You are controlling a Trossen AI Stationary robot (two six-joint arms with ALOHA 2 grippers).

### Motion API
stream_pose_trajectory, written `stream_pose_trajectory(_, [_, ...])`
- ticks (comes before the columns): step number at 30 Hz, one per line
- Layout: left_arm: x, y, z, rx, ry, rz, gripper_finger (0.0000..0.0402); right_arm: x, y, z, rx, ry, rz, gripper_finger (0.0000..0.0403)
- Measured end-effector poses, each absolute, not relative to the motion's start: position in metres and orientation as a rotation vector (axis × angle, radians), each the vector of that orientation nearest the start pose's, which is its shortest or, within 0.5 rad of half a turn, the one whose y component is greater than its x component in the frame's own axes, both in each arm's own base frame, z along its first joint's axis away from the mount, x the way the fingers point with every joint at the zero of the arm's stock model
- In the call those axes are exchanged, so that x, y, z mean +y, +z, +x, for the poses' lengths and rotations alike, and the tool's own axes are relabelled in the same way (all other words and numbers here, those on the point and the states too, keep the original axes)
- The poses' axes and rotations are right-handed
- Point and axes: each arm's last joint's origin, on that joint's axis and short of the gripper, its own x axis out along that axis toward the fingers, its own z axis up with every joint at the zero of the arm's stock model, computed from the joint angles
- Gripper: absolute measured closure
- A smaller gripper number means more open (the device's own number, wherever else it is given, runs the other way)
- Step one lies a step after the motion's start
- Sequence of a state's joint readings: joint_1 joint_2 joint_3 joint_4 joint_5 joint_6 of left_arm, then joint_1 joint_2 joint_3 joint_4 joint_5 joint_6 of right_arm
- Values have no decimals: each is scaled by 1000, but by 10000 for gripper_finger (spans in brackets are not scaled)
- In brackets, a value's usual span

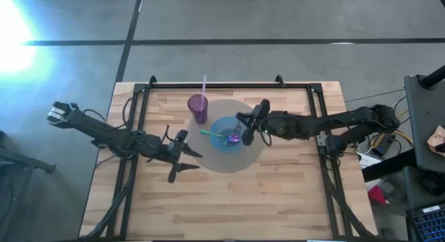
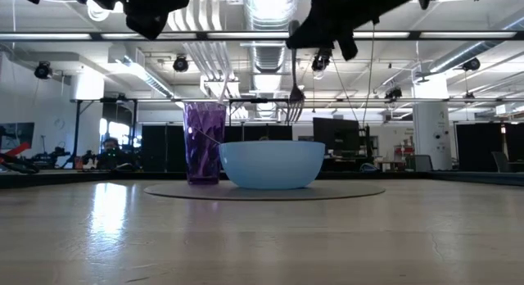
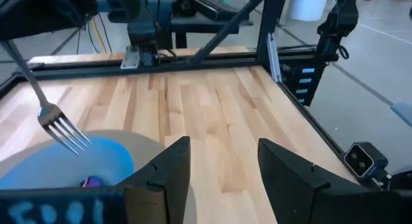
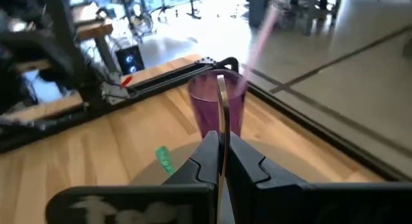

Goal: Pick & Place Utensil
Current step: Put the silver fork into the blue bowl on the gray mat

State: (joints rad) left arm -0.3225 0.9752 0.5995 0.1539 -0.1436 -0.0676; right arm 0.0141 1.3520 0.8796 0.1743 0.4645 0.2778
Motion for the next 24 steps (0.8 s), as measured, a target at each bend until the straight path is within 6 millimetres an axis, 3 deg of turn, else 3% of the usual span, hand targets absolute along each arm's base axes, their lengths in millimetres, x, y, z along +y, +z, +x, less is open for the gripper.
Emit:
stream_pose_trajectory(8, [-64,265,206,244,-169,-22,227,-27,243,283,66,-448,374,394])
stream_pose_trajectory(19, [-64,265,206,244,-169,-22,227,-28,196,254,-66,-471,573,394])
stream_pose_trajectory(24, [-64,265,206,242,-169,-23,227,-28,182,253,-91,-487,620,394])
